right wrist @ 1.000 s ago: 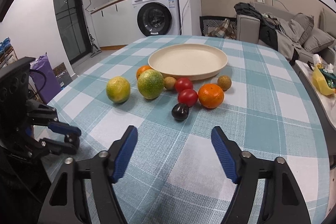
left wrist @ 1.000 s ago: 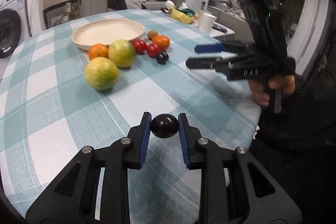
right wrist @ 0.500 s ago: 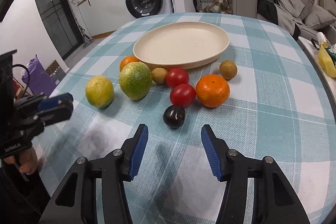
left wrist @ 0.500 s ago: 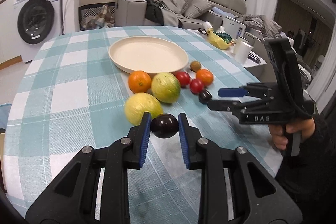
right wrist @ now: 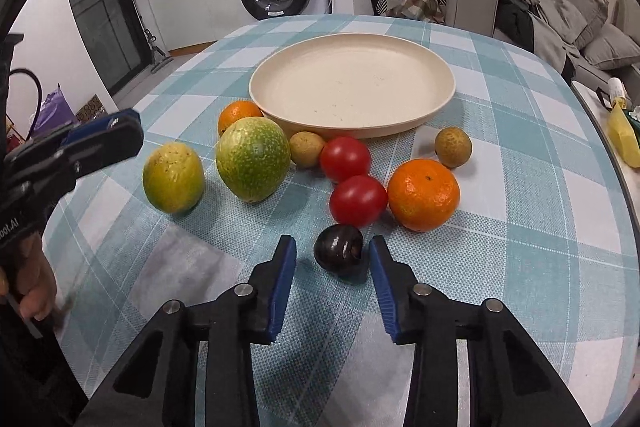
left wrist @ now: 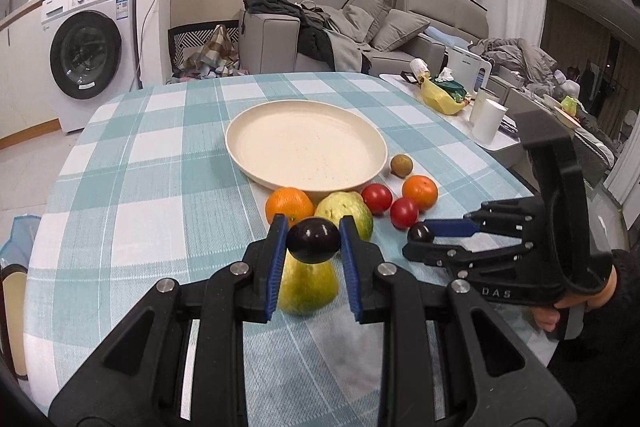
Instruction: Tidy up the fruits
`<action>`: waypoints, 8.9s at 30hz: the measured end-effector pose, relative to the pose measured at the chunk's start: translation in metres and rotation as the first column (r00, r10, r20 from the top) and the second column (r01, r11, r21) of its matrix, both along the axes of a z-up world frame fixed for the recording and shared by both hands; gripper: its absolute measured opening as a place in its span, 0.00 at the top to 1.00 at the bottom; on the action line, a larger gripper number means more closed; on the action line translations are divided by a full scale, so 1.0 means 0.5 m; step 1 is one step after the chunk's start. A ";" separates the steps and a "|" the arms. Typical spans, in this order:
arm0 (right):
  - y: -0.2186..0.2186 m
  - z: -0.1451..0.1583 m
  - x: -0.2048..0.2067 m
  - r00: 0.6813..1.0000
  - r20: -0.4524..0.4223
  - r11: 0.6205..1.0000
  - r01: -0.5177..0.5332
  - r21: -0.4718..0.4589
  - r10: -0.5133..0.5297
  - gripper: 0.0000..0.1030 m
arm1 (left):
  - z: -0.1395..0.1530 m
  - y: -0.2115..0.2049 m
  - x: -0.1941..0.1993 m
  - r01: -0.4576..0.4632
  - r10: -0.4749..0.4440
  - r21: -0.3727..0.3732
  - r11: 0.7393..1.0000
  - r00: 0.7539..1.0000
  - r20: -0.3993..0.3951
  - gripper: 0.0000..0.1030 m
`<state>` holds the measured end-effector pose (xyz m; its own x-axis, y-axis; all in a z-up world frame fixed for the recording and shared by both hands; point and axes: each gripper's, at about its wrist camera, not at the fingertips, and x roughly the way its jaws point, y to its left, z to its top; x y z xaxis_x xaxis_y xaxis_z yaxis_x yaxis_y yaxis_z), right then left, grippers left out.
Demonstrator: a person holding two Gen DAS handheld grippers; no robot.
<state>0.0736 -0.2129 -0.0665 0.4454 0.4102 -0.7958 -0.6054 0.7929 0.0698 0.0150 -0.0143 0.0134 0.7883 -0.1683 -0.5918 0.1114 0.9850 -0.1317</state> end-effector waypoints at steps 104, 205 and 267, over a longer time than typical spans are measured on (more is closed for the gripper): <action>-0.025 0.089 0.130 0.969 0.185 0.972 0.129 0.195 -0.165 0.08 | -0.019 0.009 0.215 -0.128 0.130 0.061 0.990 0.991 -0.026 0.17; -0.089 0.017 0.122 0.999 -0.043 0.997 0.008 0.077 -0.005 0.41 | -0.118 -0.023 0.112 0.110 -0.070 0.133 0.985 0.959 -0.275 0.24; -0.113 0.079 0.116 0.994 0.065 0.962 0.064 0.266 -0.085 0.62 | -0.009 0.022 0.104 -0.061 0.061 0.003 0.998 0.998 -0.025 0.51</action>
